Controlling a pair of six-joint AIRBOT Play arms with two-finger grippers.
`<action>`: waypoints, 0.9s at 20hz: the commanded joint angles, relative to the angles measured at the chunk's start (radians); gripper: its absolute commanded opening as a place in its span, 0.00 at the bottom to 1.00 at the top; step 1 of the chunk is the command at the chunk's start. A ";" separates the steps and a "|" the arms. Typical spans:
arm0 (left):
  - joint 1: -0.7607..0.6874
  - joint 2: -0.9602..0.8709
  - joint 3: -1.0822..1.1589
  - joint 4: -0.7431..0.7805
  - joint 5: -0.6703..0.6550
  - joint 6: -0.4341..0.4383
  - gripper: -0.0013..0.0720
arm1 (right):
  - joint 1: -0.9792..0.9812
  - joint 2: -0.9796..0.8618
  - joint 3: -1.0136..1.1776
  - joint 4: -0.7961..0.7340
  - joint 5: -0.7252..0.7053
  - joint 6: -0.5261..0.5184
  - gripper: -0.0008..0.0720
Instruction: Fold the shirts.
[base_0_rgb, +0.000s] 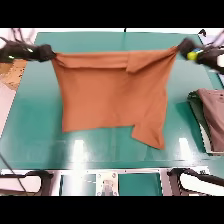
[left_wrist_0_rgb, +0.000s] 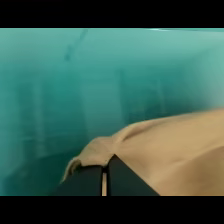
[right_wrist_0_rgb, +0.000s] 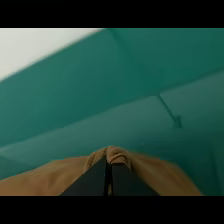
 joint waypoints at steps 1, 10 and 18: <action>-0.016 -0.189 -0.009 -0.130 0.127 0.098 0.05 | 0.070 -0.246 0.034 0.024 -0.121 -0.004 0.03; 0.195 -0.196 0.153 -0.122 -0.337 -0.014 0.18 | -0.206 -0.197 0.066 -0.065 0.442 -0.008 0.03; 0.240 -0.043 -0.118 0.148 -0.567 -0.092 0.05 | -0.302 0.027 -0.374 -0.205 0.583 -0.008 0.03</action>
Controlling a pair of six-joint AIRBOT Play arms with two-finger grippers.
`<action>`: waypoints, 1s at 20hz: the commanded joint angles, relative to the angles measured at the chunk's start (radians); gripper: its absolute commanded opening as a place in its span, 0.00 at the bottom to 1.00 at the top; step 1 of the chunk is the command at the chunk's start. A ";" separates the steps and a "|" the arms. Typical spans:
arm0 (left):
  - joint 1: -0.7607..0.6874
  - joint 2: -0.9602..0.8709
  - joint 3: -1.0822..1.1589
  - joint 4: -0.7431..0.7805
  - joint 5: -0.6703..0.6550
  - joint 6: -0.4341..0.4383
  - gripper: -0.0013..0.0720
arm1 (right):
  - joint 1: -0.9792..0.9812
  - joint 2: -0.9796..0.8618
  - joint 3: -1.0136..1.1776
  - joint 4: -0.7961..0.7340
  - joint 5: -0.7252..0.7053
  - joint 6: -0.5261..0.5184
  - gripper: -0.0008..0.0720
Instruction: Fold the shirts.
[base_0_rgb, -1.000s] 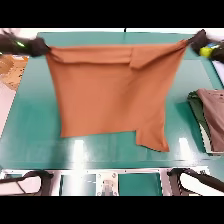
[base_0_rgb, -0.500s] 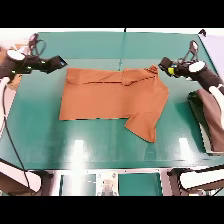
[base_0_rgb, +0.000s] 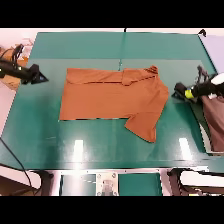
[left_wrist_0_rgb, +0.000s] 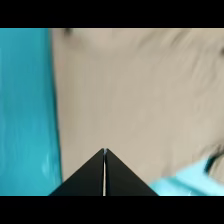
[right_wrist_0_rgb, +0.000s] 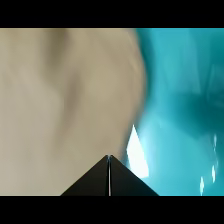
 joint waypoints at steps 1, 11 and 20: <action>0.009 0.125 -0.253 0.138 -0.008 -0.024 0.05 | -0.063 0.124 -0.238 -0.024 0.025 0.001 0.03; -0.105 0.138 -0.660 0.037 0.328 0.006 0.81 | -0.097 0.161 -0.356 0.146 -0.002 -0.025 0.24; -0.124 0.114 -0.530 0.040 0.257 0.021 0.05 | -0.047 0.118 -0.359 0.193 -0.051 -0.033 0.53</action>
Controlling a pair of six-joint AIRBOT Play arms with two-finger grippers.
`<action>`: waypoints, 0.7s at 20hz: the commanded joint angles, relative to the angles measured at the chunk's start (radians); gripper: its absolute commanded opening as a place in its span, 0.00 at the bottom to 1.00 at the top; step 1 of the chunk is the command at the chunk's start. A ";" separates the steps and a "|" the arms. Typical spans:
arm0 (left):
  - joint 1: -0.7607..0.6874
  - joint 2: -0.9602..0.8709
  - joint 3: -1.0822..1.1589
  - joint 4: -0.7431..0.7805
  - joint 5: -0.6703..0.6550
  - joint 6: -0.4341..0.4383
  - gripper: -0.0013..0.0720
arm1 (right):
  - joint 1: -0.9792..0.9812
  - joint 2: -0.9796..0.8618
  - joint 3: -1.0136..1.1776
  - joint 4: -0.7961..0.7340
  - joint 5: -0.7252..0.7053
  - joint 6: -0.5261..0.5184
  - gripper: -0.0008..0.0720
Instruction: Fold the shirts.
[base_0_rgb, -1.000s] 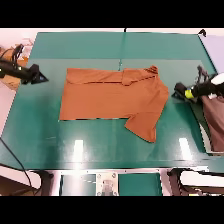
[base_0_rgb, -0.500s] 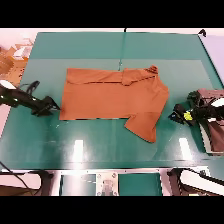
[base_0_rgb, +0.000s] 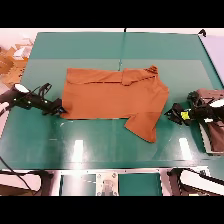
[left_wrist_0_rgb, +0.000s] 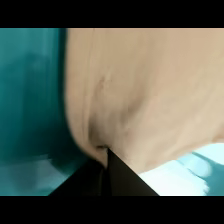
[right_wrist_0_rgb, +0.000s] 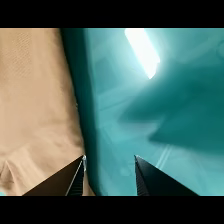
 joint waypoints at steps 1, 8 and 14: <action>0.000 0.001 0.069 0.005 -0.050 0.000 0.05 | 0.048 -0.048 -0.002 0.074 -0.069 -0.034 0.53; 0.000 0.002 0.077 0.005 -0.036 0.003 0.05 | 0.097 -0.192 0.017 0.357 -0.122 -0.217 0.24; 0.000 0.184 0.299 -0.010 -0.121 -0.021 0.04 | 0.039 -0.074 0.226 0.356 0.167 -0.220 0.03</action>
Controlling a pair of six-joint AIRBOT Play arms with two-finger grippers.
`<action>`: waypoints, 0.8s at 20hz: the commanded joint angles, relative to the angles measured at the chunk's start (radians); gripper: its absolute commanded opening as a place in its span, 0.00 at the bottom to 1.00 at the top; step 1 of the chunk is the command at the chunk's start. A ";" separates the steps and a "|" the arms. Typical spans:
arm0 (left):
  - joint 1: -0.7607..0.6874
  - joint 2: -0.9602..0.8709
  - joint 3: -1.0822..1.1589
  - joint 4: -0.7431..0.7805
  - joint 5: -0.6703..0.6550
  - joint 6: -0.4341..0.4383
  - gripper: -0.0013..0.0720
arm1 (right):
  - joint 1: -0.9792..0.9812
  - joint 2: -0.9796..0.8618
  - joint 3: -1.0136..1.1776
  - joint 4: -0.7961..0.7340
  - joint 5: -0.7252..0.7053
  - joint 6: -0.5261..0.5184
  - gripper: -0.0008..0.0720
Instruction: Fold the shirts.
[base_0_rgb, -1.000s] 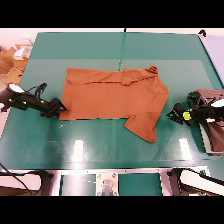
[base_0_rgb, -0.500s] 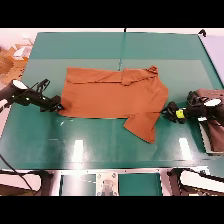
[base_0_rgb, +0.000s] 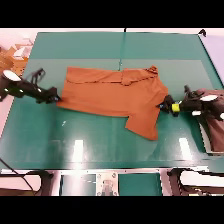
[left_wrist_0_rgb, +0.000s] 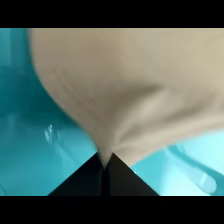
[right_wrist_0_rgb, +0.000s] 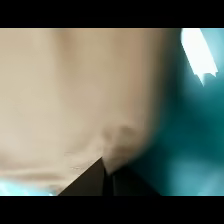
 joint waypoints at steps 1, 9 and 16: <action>0.001 0.174 0.175 -0.008 -0.043 -0.027 0.04 | -0.046 0.123 0.167 0.033 0.193 0.011 0.03; 0.001 0.633 0.785 0.011 0.012 -0.083 0.04 | -0.188 0.557 0.867 0.033 0.315 0.172 0.03; 0.001 0.672 0.898 0.173 0.006 -0.148 0.04 | -0.234 0.629 1.169 -0.028 0.258 0.267 0.03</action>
